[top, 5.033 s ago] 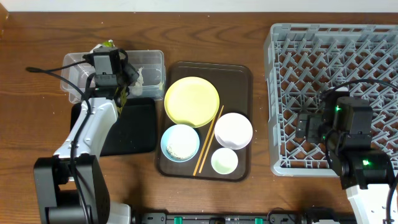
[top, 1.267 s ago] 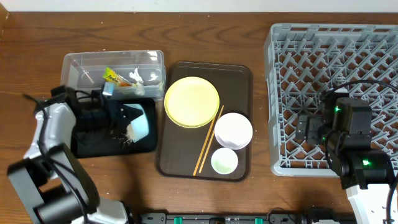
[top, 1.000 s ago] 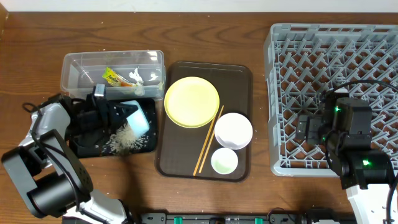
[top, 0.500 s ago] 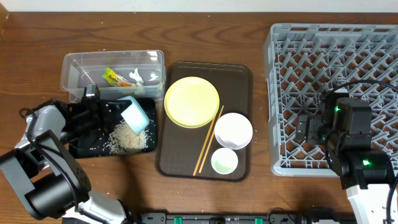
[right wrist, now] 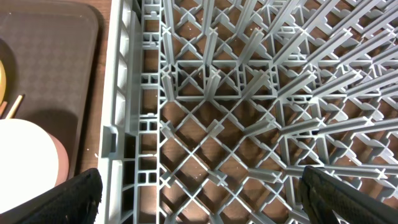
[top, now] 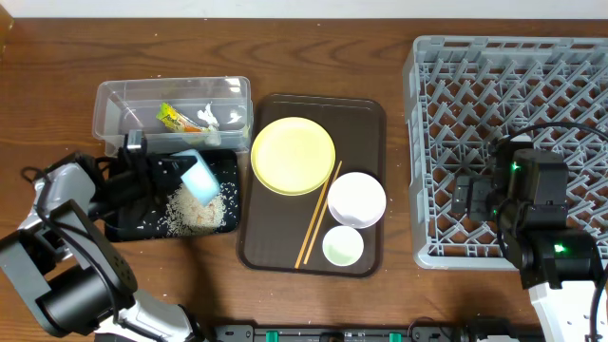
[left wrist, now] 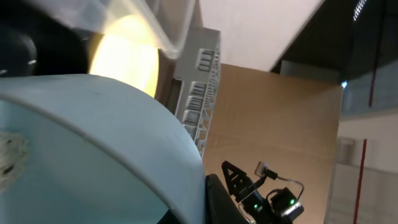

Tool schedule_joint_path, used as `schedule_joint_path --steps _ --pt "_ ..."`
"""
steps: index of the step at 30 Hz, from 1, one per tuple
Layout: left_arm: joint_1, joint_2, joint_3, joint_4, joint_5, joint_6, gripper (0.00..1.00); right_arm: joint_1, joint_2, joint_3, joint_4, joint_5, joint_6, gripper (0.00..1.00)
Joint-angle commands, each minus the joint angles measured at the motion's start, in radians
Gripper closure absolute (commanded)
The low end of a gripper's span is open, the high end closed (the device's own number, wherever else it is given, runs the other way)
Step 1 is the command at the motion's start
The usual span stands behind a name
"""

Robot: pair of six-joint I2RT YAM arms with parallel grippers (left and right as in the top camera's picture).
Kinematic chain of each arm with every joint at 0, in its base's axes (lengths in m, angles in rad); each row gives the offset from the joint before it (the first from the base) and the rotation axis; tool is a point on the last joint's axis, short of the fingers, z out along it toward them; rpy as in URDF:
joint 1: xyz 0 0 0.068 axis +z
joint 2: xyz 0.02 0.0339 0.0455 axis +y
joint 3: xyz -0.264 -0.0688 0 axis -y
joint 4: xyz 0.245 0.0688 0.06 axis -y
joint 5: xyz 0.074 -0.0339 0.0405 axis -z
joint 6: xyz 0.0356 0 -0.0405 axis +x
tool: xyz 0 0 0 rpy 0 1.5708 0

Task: Sort waste into correct bins and load items into the dishwasher rack
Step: 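Move the bowl over the black tray and tip out the rice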

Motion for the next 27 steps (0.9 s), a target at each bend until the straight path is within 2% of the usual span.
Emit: schedule_joint_path --steps 1,3,14,21,24,27 --pt "0.024 0.005 -0.004 -0.007 0.045 -0.065 0.94 0.019 -0.003 0.021 -0.003 0.006 0.003 0.01" --pt "0.025 0.005 -0.004 -0.009 0.135 -0.058 0.94 0.019 -0.003 0.021 -0.003 0.006 0.003 0.01" --pt "0.025 0.005 -0.002 -0.100 0.135 -0.212 0.94 0.019 -0.003 0.021 -0.005 0.006 0.003 0.01" --pt "0.025 0.005 -0.002 -0.013 0.132 0.025 0.94 0.019 -0.003 0.021 -0.005 0.006 0.003 0.01" --pt "0.025 0.005 -0.002 -0.013 0.132 0.024 0.94 0.019 -0.003 0.021 -0.005 0.006 0.003 0.01" --pt "0.025 0.005 -0.002 -0.016 0.132 -0.032 0.94 0.019 -0.003 0.021 -0.005 0.006 0.003 0.01"
